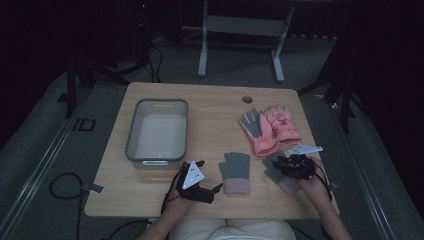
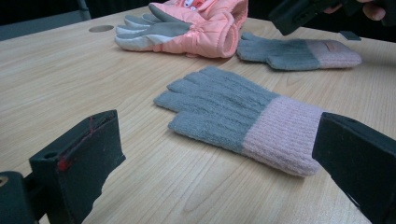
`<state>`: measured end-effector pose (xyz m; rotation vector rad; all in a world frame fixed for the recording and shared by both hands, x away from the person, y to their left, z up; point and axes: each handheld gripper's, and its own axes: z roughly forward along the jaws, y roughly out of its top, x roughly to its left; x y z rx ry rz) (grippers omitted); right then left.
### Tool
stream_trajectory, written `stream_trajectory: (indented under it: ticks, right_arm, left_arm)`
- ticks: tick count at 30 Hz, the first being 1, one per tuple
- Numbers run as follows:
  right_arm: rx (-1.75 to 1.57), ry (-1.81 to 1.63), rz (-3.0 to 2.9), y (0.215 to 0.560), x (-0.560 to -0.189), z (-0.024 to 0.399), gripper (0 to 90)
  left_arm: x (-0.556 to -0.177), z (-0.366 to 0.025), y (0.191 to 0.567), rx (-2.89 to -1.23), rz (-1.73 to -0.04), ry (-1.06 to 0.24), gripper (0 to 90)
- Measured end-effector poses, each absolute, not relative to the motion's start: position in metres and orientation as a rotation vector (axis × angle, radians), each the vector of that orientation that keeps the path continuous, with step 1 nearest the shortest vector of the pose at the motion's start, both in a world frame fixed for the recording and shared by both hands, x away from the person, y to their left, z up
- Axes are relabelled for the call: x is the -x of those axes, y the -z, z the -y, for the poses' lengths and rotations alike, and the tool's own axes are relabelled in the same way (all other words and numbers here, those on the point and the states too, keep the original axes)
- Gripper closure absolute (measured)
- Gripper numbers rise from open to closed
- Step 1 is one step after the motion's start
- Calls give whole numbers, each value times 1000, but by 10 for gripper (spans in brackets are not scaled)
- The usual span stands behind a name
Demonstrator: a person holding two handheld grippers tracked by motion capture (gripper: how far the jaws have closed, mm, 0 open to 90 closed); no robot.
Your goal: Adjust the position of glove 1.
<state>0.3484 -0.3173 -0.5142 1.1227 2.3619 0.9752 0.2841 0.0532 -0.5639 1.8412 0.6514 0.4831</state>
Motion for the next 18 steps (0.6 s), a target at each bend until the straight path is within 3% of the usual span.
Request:
stream_trajectory:
  ticks: [12,18]
  right_arm:
    - [-1136,-878,-2438,532,-354,338,599]
    - [-1084,-821,-2492,539,-355,336,659]
  left_arm:
    - [-284,-53,564,-1840,-653,-485,10]
    - [-284,-53,564,-1841,-652,-484,10]
